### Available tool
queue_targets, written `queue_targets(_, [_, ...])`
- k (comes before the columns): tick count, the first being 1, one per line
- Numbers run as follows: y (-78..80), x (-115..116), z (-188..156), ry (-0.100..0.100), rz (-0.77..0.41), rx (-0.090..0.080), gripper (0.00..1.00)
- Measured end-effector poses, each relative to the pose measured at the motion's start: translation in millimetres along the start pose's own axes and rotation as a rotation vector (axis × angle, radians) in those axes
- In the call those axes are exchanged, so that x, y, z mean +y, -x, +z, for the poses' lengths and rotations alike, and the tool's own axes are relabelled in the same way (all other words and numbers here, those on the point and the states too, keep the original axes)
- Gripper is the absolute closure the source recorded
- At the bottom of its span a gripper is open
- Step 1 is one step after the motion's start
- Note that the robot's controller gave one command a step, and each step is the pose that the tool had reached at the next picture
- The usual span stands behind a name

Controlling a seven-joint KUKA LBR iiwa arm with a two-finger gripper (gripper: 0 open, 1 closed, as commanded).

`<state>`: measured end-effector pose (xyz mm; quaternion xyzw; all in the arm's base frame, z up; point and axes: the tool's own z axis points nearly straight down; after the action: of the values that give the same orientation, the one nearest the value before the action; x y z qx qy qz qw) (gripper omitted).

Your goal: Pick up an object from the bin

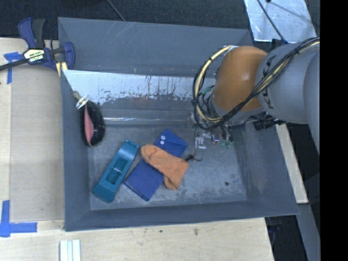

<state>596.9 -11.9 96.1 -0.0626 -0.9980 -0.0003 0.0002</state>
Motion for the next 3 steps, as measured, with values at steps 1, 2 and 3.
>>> queue_targets(1, [3.3, 54.8, -6.6, 0.001, 0.160, -0.005, 0.00])
queue_targets(2, [-5.0, 70.9, 24.7, -0.001, -0.005, -0.002, 0.00])
queue_targets(3, [10.4, 57.0, 19.6, 0.006, 0.031, -0.022, 1.00])
